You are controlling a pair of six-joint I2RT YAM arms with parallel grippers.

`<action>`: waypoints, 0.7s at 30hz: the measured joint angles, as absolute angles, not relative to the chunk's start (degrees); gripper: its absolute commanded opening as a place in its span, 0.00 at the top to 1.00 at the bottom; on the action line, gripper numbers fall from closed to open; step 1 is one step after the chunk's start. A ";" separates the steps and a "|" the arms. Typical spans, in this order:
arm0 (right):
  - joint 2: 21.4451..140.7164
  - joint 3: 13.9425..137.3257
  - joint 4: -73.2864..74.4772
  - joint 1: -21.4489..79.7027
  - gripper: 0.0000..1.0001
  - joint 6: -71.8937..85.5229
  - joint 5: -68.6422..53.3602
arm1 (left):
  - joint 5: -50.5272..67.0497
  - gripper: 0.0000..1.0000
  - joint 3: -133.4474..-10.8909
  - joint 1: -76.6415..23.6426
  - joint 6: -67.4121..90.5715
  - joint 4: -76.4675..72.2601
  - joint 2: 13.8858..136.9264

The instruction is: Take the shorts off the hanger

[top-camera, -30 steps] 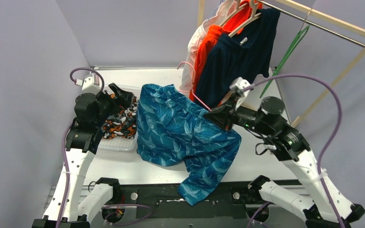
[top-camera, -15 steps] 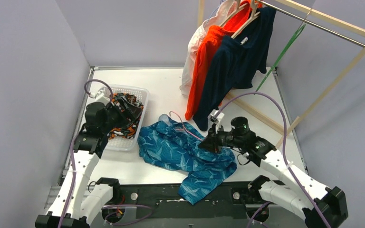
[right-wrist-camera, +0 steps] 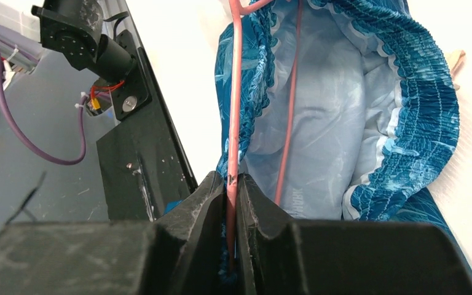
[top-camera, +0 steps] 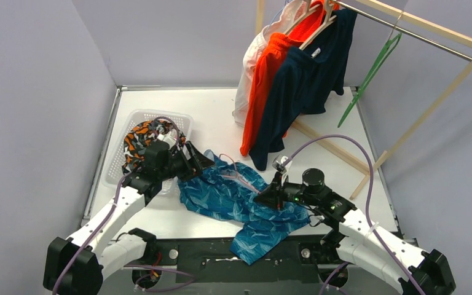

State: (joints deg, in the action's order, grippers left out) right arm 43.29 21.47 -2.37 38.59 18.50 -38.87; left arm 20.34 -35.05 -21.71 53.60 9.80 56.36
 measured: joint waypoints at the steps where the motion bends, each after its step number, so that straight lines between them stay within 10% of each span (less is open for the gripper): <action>1: 43.29 21.32 -2.66 38.89 1.00 18.59 -38.74 | 20.12 0.28 -35.05 -22.20 53.89 9.58 56.99; 6: 43.40 21.19 -4.12 40.84 1.00 18.55 -37.95 | 19.75 0.38 -35.05 -24.95 54.54 8.60 60.88; 10: 43.51 20.97 -4.21 42.87 1.00 18.04 -37.15 | 19.42 0.68 -35.05 -27.16 54.70 8.49 63.86; 16: 44.56 20.73 -3.09 43.99 0.80 17.56 -34.09 | 16.93 0.96 -35.09 -29.21 53.36 8.58 64.38; 21: 47.62 20.91 -2.98 44.07 0.63 19.07 -30.87 | 16.69 1.00 -35.16 -29.50 51.53 8.75 64.88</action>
